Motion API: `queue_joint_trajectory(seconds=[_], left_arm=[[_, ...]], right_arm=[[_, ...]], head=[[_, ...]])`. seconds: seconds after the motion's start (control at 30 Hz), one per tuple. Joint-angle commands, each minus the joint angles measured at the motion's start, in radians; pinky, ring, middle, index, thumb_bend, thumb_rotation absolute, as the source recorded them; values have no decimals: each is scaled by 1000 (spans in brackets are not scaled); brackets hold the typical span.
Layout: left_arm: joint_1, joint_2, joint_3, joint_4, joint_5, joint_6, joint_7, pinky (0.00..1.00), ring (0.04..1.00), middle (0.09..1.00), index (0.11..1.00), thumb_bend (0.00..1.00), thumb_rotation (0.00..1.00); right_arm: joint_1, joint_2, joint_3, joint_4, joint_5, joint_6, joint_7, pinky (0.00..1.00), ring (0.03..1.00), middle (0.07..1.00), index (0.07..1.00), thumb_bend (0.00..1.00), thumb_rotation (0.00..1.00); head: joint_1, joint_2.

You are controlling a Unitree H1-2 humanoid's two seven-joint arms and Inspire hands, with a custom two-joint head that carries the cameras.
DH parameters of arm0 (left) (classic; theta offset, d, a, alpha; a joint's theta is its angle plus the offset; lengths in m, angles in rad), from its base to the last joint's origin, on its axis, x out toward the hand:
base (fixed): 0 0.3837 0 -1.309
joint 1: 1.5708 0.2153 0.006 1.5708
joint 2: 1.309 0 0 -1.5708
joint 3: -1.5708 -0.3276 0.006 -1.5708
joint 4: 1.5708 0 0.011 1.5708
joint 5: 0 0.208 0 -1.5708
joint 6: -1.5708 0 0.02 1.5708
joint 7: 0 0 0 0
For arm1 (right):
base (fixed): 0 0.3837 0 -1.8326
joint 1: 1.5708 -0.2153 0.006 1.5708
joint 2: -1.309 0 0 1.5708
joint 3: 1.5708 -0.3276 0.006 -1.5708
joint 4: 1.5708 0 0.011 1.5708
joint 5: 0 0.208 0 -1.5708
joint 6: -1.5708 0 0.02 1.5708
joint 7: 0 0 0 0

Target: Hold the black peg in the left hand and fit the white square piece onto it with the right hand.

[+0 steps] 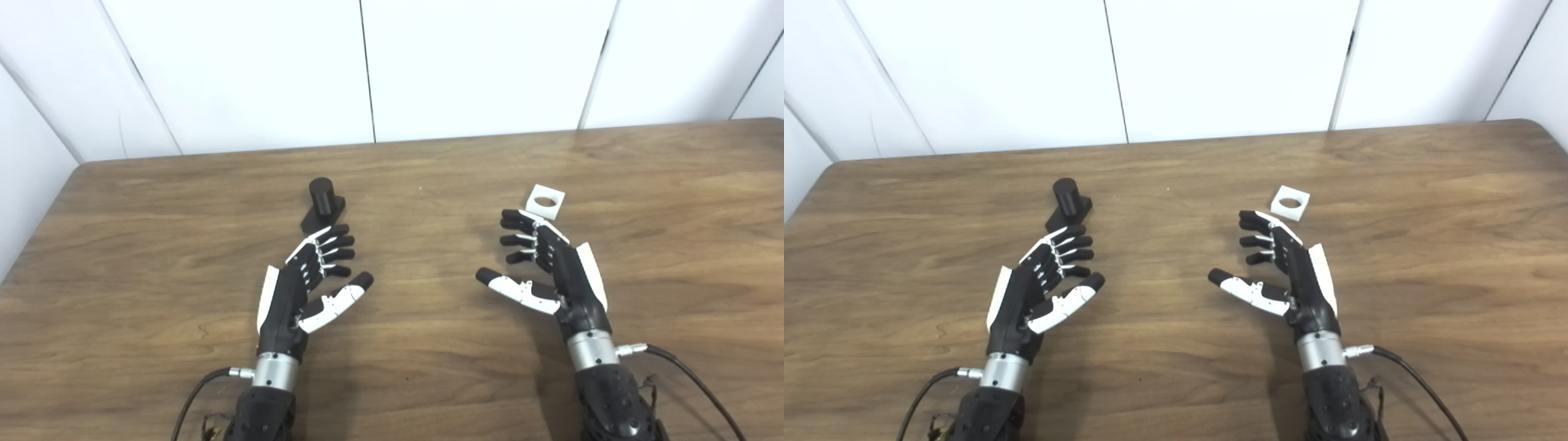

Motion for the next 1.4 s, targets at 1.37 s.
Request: queue_joint_trajectory(seconds=[1.37], left_arm=[[-54,-53,-8,-59,298,63,148,597,705,733,697,740,232]], right_arm=[[-23,-62,-49,-26,84,-67,20,592,708,764,763,666,199]], head=[[267,-25]])
